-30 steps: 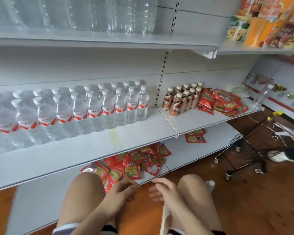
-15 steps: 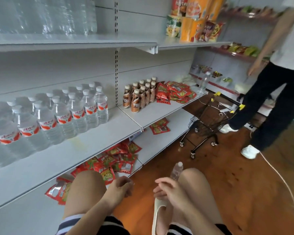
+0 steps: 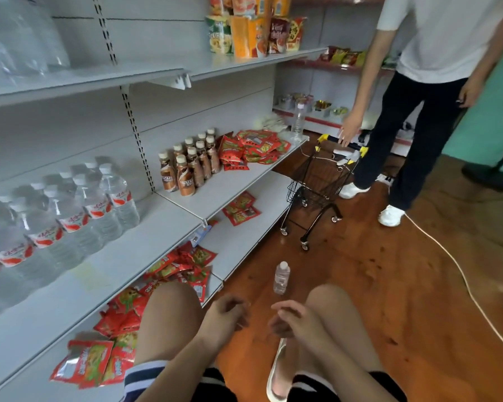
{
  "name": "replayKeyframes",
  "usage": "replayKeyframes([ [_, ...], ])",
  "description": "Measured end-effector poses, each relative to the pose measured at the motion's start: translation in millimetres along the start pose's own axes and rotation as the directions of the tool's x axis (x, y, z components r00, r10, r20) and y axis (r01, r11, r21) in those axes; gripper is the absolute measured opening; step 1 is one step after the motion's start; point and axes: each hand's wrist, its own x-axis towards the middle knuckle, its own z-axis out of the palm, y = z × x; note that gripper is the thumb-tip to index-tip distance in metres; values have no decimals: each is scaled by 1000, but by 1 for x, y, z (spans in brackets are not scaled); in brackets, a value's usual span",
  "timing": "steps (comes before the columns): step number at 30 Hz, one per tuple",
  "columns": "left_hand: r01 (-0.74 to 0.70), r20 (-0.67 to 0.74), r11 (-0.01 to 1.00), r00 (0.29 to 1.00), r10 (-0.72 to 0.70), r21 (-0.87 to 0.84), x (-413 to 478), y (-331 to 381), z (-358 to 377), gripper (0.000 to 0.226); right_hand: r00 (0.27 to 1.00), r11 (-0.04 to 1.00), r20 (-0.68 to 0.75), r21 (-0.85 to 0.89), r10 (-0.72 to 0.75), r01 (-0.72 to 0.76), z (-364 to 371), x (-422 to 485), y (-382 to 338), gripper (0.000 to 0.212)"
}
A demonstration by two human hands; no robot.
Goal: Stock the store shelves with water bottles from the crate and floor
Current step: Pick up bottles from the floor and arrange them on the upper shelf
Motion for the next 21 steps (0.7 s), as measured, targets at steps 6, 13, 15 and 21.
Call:
replayKeyframes([
  [6,37,46,990,998,-31,-139,14,0,8,6,999,999,-43,51,-9,11,8,3,3,14],
  [13,59,72,996,996,-55,-62,41,-12,21,12,990,999,-142,38,-21,26,-11,15,-4,19],
  [15,57,65,997,997,-53,-56,58,-3,19,12,989,1000,-144,0,-23,23,-22,29,-14,20],
  [21,0,27,999,1000,0,-34,129,33,19,14,990,998,-133,-36,-46,42,-50,97,-40,19],
])
